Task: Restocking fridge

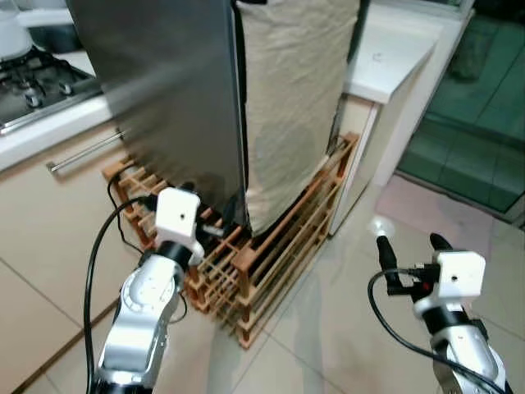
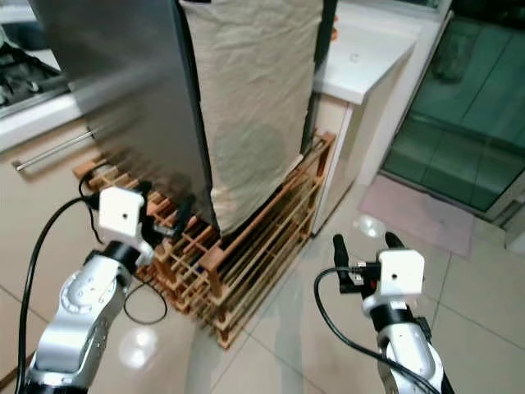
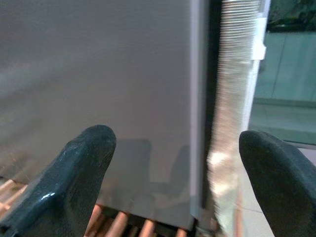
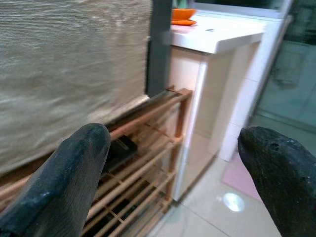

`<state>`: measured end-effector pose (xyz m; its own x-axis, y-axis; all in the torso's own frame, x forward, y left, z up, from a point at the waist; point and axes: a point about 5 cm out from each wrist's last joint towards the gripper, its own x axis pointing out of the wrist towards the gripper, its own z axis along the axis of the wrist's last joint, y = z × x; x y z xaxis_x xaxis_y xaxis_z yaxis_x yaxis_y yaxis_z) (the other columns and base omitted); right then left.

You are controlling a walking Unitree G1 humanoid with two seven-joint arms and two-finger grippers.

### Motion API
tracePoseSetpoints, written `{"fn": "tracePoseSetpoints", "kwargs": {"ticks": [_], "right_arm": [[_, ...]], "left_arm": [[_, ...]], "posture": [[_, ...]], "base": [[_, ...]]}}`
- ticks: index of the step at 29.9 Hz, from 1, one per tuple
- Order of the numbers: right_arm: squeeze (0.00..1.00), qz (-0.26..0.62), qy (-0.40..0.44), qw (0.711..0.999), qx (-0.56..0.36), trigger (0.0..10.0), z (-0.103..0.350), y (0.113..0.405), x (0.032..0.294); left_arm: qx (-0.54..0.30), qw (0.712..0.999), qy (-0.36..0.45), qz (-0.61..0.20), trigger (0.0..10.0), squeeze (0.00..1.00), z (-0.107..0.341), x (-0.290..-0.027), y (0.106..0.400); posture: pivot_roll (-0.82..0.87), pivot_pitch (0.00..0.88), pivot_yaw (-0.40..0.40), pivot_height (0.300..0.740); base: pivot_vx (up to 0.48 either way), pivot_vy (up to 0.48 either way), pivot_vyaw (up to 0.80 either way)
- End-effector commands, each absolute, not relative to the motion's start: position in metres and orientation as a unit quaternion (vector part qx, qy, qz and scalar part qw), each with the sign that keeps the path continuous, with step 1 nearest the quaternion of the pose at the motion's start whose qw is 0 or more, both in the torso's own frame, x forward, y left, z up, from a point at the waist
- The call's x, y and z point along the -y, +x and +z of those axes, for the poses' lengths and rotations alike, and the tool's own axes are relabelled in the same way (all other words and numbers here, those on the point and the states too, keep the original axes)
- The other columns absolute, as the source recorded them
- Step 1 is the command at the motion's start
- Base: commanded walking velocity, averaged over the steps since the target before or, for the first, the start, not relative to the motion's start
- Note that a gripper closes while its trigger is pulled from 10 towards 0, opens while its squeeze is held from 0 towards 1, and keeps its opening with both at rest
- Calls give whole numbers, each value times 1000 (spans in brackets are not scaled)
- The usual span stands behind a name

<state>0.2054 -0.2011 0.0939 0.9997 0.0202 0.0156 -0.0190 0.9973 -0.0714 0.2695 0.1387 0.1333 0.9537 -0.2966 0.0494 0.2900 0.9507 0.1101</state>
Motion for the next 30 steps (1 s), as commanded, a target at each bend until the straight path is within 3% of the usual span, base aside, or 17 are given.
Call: {"fn": "tracePoseSetpoints", "kwargs": {"ticks": [1, 16, 19, 25, 30], "right_arm": [[0, 16, -37, 999, 16, 10000, 96, 209, 201], [0, 18, -41, 999, 8, 10000, 90, 212, 204], [0, 20, -42, 999, 8, 10000, 89, 214, 205], [0, 20, -46, 999, 10, 10000, 90, 217, 208], [0, 16, -49, 999, 7, 10000, 90, 217, 213]], "left_arm": [[25, 986, 60, -151, 10000, 0, 132, -138, 271], [22, 987, 75, -138, 10000, 0, 140, -148, 285], [9, 984, 67, -165, 10000, 0, 144, -142, 295], [11, 950, 69, -304, 10000, 0, 169, -108, 291], [21, 945, 73, -319, 10000, 0, 177, -103, 291]], "posture": [[-20, 22, 8, 740], [-20, 31, 4, 740], [-18, 35, 5, 740], [-28, 67, -9, 740], [-36, 69, -10, 740]], "base": [[0, 0, 0], [0, 0, 0], [0, 0, 0], [0, 0, 0], [0, 0, 0]]}}
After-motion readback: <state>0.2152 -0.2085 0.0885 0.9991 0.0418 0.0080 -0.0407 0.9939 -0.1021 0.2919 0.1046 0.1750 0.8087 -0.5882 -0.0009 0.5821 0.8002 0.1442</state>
